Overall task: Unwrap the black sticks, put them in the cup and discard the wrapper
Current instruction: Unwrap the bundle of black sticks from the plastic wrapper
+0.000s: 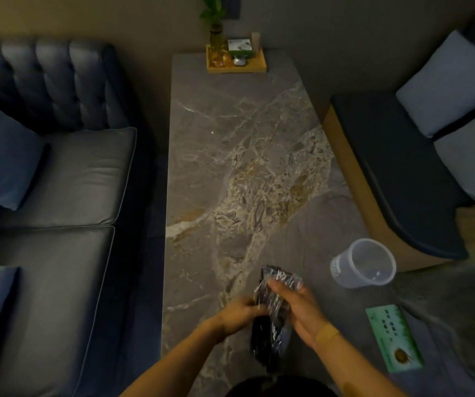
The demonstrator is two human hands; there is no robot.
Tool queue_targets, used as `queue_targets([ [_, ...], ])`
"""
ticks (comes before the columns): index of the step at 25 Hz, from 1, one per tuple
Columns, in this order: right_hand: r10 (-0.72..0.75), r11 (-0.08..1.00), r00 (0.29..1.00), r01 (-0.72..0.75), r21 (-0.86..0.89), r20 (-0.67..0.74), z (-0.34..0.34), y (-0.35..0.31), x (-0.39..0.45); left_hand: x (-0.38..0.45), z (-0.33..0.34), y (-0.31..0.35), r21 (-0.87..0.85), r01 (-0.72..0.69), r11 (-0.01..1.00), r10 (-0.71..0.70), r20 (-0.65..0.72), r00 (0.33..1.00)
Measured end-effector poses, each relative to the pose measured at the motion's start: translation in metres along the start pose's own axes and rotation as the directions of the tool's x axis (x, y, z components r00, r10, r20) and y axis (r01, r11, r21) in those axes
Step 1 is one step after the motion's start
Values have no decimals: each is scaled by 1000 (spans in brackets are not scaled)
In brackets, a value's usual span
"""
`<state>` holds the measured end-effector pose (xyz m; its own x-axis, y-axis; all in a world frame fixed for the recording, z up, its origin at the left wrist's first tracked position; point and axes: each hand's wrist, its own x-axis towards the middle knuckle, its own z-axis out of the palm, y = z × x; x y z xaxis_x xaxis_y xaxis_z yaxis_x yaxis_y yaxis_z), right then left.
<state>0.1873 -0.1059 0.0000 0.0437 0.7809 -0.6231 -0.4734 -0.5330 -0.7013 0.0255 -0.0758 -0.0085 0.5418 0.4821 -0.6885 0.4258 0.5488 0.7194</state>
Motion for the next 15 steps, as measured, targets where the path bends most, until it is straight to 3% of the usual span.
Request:
queue_targets([
  [2,-11,999,1000,11,-50,2,-9,5,1,-4,0,-8,211,-87,973,117,-133,984],
  [4,-15,989,1000,13,-149,-13,-19,8,4,-11,-3,-10,466,-145,873,291,-259,921],
  [5,-7,984,1000,4,-181,-11,-22,10,6,-13,-5,-11,631,-177,755,417,-255,872],
  [7,30,976,999,-21,-218,39,-29,13,10,-12,-5,-12,905,-205,372,659,-101,746],
  [9,94,962,987,-56,-267,129,-37,13,12,-11,1,-5,975,-214,50,746,106,657],
  [11,152,952,962,-81,-294,227,-47,13,13,-6,9,4,968,-247,-36,753,189,631],
  [15,257,948,899,-164,-272,355,-76,7,9,-1,22,9,962,-273,-27,720,208,662],
])
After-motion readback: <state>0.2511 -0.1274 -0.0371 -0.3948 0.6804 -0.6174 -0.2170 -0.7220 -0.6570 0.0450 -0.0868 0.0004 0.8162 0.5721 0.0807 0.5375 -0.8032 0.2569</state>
